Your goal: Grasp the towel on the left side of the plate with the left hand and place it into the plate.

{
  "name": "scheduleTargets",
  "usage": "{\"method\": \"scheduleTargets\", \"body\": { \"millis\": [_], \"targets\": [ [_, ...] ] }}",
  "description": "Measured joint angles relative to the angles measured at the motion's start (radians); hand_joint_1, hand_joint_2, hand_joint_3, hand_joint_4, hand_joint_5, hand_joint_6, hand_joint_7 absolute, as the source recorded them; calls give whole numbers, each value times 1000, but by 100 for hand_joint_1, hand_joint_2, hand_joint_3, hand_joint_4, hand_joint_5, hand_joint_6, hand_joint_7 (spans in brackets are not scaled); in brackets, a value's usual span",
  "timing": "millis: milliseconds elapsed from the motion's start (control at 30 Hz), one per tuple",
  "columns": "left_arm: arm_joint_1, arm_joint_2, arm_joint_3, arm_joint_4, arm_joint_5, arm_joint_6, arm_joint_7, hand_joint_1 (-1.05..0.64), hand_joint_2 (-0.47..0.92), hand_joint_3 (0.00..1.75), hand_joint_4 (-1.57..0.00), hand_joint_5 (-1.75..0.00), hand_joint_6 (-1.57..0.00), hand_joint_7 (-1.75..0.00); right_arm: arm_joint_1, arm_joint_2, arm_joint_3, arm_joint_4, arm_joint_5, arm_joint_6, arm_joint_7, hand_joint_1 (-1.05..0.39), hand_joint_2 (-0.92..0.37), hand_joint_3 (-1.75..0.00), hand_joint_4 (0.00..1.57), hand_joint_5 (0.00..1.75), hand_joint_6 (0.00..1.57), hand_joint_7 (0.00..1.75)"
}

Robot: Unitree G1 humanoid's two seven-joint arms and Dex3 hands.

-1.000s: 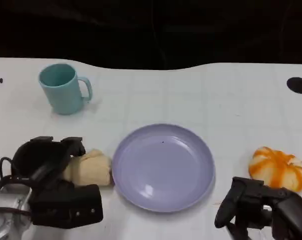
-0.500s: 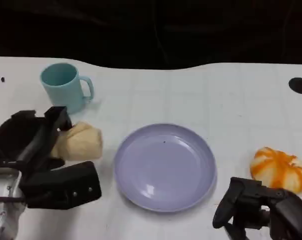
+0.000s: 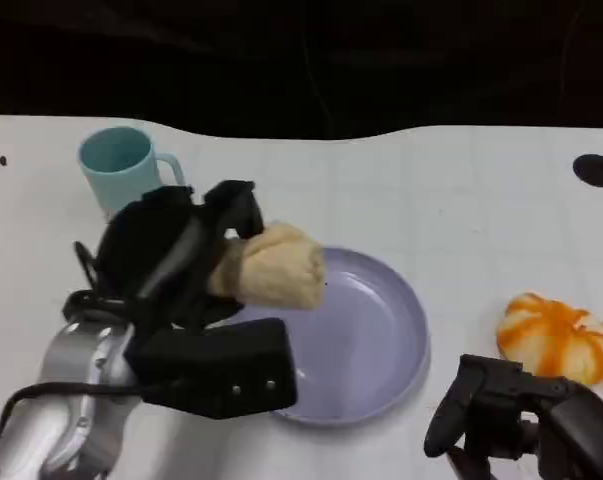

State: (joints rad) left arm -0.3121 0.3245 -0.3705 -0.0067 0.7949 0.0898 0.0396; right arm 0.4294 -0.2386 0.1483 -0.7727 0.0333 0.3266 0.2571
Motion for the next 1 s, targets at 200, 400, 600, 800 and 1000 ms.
{"method": "scheduleTargets", "body": {
  "millis": [200,400,600,800,1000],
  "targets": [
    [-40,-79,-53,44,-1,13,-43,-22,51,100,-90,-175,-67,-175,0,2,8,3,-14,-2,-7,-9,-54,-112,77,174,70,137],
    [-49,-125,-90,110,-3,21,-49,-20,53,95,-87,-175,-67,-169,-1,9,10,13,-16,-8,-8,-9,-53,-113,77,174,70,137],
    [-62,-144,-98,116,-17,48,-107,-22,63,73,-77,-167,-80,-95,0,10,12,12,-16,-8,-8,-9,-53,-113,76,173,69,137],
    [-71,-144,-98,98,-55,80,-238,-37,91,16,-61,-81,-70,-7,1,10,12,12,-17,-8,-8,-9,-52,-114,78,173,70,137],
    [-73,-100,-100,43,-64,86,-368,-54,92,16,-39,-31,-37,0,2,10,11,11,-17,-8,-8,-10,-52,-113,78,173,70,137]
  ]
}}
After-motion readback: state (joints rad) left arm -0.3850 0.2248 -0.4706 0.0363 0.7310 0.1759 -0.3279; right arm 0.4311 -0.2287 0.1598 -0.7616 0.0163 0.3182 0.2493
